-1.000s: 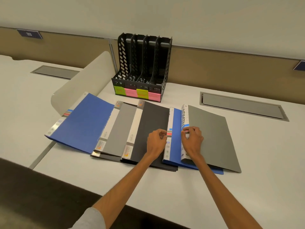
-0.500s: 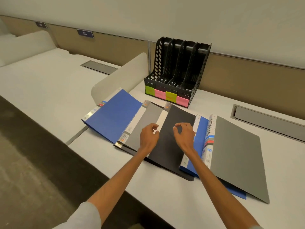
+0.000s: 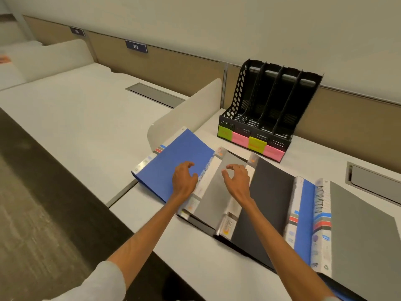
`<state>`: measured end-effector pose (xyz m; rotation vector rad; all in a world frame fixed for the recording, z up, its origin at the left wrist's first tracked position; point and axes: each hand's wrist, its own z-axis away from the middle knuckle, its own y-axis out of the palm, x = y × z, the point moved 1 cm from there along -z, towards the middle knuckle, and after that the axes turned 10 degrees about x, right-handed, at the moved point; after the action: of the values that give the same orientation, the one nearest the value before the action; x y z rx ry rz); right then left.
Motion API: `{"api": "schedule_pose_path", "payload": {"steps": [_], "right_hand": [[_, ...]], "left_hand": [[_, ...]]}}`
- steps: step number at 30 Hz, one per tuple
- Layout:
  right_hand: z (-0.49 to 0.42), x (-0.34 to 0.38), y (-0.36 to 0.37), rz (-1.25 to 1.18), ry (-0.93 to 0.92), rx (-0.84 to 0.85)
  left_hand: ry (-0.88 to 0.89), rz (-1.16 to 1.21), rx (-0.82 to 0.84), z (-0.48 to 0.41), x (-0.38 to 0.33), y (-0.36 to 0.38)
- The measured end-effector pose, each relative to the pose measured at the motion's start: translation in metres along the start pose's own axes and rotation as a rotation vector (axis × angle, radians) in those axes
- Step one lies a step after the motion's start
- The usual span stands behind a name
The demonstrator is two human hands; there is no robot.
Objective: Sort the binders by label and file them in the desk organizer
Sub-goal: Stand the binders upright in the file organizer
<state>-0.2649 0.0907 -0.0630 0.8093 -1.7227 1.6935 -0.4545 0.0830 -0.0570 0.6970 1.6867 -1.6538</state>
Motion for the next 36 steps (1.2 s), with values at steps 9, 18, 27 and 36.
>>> {"api": "schedule_pose_path", "payload": {"steps": [9, 18, 27, 36], "right_hand": [[-0.059, 0.069, 0.103, -0.015, -0.034, 0.107], [-0.067, 0.091, 0.158, 0.083, 0.068, 0.140], [-0.067, 0.091, 0.154, 0.061, 0.089, 0.144], [-0.080, 0.100, 0.139, -0.121, 0.167, 0.057]], "left_hand": [[-0.269, -0.458, -0.113, -0.054, 0.071, -0.085], [-0.337, -0.229, 0.253, -0.082, 0.119, -0.132], [-0.309, -0.166, 0.281, -0.090, 0.107, -0.137], [-0.395, 0.485, 0.541, -0.096, 0.080, -0.160]]}}
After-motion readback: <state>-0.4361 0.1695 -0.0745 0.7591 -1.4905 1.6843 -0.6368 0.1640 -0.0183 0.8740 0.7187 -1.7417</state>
